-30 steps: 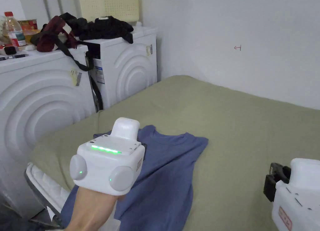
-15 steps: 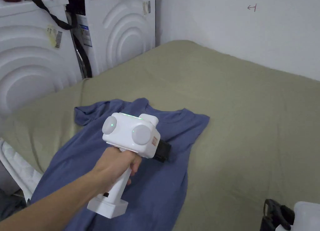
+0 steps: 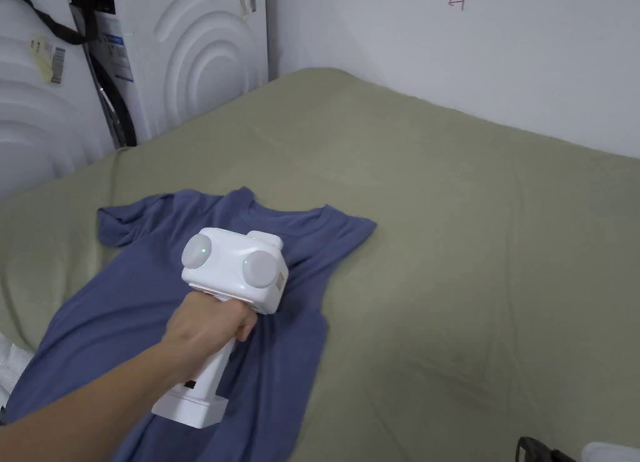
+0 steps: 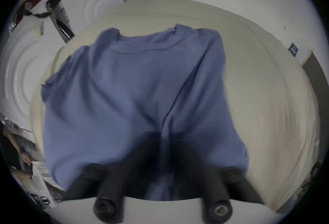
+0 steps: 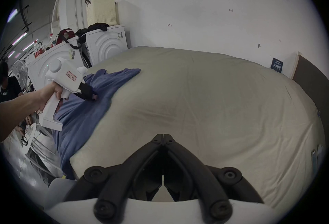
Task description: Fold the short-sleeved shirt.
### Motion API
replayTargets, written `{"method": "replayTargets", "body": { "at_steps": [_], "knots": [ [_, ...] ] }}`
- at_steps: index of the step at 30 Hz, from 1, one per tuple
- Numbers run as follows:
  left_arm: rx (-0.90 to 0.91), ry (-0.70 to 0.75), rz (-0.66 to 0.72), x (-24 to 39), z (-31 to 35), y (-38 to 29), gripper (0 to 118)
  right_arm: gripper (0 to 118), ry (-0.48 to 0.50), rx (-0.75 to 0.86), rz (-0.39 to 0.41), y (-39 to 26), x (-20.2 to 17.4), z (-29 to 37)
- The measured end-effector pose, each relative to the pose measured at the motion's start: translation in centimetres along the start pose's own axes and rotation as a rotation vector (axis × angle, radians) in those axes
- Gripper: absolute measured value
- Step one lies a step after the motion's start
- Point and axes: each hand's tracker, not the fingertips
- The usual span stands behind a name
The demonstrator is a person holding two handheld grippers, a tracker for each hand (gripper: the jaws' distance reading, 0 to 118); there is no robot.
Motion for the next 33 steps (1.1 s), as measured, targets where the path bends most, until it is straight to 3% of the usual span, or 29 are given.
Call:
{"method": "replayTargets", "body": {
  "at_steps": [3, 6, 10, 20, 28, 33],
  "knots": [
    [-0.016, -0.069, 0.044, -0.5, 2.4, -0.2, 0, 2, -0.044, 0.02, 0.004, -0.4, 1.4, 3.0],
    [0.056, -0.033, -0.052, 1.5, 7.2, 0.1, 0, 2, -0.091, 0.039, 0.002, -1.1, 3.4, 6.3],
    [0.112, -0.113, -0.113, 5.4, 12.5, 1.0, 0, 2, -0.159, 0.068, -0.032, -2.0, 6.0, 10.6],
    [0.241, -0.41, -0.338, 26.0, 21.2, 2.8, 0, 2, -0.329, 0.143, -0.097, -3.5, 11.3, 17.8],
    [0.199, -0.688, -0.483, 41.6, 23.8, -0.5, 0, 2, -0.437, 0.155, -0.184, -4.8, 15.7, 19.8],
    [0.046, -0.702, -0.517, 47.1, 17.4, -3.1, 0, 2, -0.453, 0.113, -0.22, -5.8, 17.7, 19.1]
  ]
}}
